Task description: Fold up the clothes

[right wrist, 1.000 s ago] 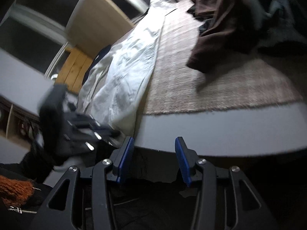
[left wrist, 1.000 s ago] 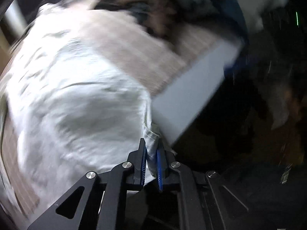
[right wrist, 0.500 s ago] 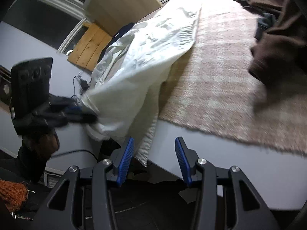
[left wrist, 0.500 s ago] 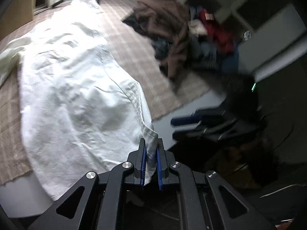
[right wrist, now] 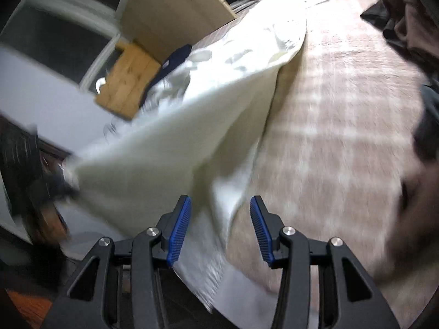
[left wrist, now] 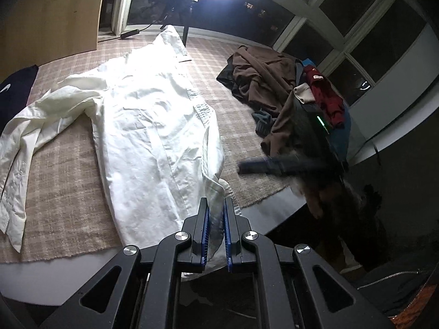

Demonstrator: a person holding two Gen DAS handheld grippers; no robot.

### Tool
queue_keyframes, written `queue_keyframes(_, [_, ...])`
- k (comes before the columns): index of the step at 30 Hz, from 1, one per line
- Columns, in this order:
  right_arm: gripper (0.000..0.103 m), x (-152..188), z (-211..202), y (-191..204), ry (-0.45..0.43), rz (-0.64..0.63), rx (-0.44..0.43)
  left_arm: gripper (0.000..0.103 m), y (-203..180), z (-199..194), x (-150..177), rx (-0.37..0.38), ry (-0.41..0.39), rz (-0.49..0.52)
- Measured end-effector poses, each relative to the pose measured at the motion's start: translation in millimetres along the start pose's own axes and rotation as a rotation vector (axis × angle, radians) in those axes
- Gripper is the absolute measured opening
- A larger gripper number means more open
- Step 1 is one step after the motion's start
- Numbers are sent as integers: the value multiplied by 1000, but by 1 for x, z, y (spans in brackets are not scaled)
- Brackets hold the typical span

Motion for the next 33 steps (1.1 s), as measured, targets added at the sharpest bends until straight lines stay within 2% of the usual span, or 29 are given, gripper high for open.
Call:
queue_keyframes(2, [45,-23,1,-5,4,93,-123,9,-4,2,3,10,8,10])
queue_keyframes(4, [50,-44,-1,-12,1,159,-159,9,-11,5,8,19,25,30])
queue_keyframes(5, [54,-52,1,-16,12,179,-147,9,-16,9,9,26,35,44])
queue_keyframes(8, [54,-70,12,-26,80,207,-66,9,-33,23,15,49,63,87])
queue_keyframes(13, [54,-78,42,-36,234,205,72,9,-57,56,25,104,118,144])
queue_keyframes(15, [54,-84,50,-36,245,163,114,9,-48,41,23,83,84,128])
queue_keyframes(16, [46,-88,52,-36,237,137,133,9,-41,30,22,68,61,116])
queue_keyframes(17, [28,-93,53,-34,228,109,139,9,-34,20,20,53,38,104])
queue_keyframes(19, [14,-106,54,-31,207,81,128,9,-21,-2,17,24,-7,81])
queue_keyframes(21, [11,-125,58,-24,185,74,123,9,-8,-23,14,-6,-53,58])
queue_keyframes(22, [6,-134,59,-20,174,70,120,9,-1,-34,12,-20,-76,46])
queue_keyframes(24, [5,-155,64,2,147,50,107,9,13,-56,9,-50,-122,23])
queue_keyframes(29, [4,-199,72,105,82,-119,-5,9,43,-120,2,-132,-243,-28])
queue_keyframes(31, [4,-209,68,141,58,-181,-36,9,35,-151,-1,-160,-286,5])
queue_keyframes(33, [4,-209,59,157,46,-228,-35,9,17,-167,-2,-160,-303,63])
Point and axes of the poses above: each gripper's, at about its wrist camera, not at the fingertips, and z roughly the way its jaws point, y to its left, x to its underside, the point moved 6 cm from there along z, roughly the way its jaws point, and after that the axes turned 9 degrees about x, right-handed, at the moved point
